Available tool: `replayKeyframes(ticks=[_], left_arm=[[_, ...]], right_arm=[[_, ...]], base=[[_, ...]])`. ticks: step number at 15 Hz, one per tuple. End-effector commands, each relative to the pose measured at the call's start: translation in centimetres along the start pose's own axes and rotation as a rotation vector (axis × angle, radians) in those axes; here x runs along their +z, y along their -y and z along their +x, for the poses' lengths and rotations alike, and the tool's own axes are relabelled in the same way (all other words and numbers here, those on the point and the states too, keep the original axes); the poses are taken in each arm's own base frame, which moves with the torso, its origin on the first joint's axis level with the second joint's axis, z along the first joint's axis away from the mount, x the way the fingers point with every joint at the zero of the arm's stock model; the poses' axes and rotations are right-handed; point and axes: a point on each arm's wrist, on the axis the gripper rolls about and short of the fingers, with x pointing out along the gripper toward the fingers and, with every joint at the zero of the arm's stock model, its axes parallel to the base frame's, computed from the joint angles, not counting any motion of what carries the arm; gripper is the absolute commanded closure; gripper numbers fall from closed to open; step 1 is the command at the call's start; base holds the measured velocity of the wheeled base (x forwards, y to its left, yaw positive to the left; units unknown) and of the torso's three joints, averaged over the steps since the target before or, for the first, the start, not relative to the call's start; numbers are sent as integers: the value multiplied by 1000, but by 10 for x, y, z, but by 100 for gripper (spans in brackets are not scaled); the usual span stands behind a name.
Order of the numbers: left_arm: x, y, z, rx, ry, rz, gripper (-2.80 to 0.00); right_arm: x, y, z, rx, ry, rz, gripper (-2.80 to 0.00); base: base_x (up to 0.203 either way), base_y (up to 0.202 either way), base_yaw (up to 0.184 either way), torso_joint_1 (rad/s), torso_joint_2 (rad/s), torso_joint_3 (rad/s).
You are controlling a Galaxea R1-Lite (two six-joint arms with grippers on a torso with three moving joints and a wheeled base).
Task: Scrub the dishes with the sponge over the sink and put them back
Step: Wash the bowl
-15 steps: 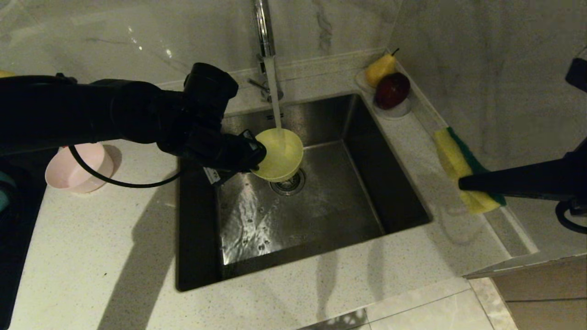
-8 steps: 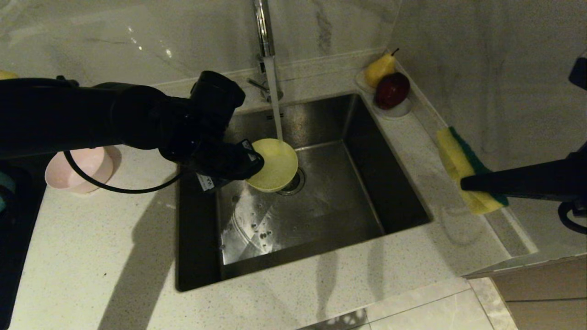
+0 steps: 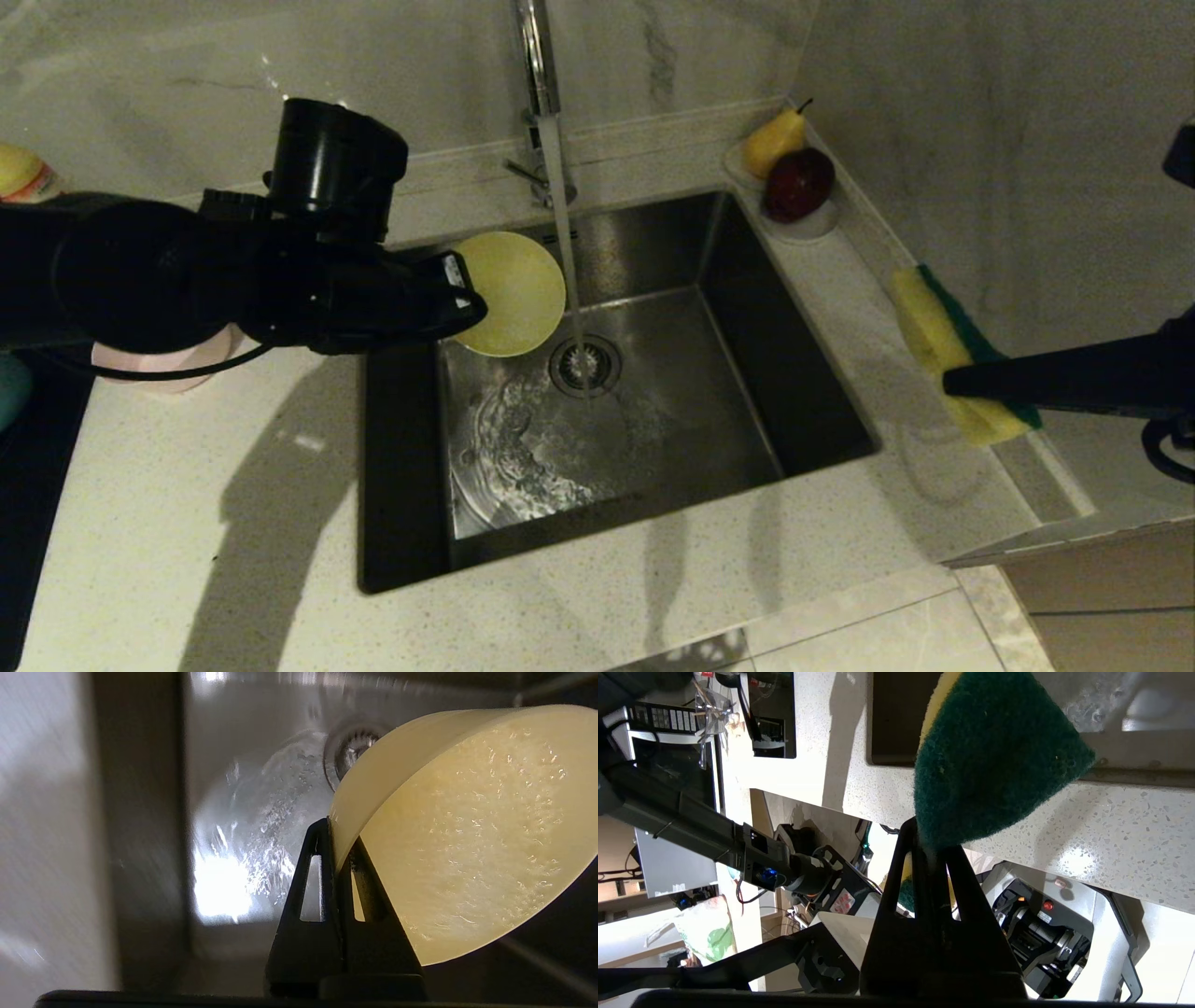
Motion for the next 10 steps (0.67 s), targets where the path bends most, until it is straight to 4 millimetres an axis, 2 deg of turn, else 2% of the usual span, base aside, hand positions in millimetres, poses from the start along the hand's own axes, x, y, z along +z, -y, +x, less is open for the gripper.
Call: replayKeyframes(ticks=[1, 5, 10], left_arm=[[6, -7, -14, -75, 239, 88, 0], [23, -19, -26, -72, 587, 243, 0], [41, -25, -69, -183, 753, 254, 0]], right_arm=[[0, -1, -2, 4, 2, 1, 0], [0, 0, 1, 1, -3, 3, 0], [2, 0, 3, 1, -6, 2, 0]], base=[[0, 0, 0, 0, 0, 0], [0, 0, 0, 0, 0, 0], [0, 0, 0, 0, 0, 0]])
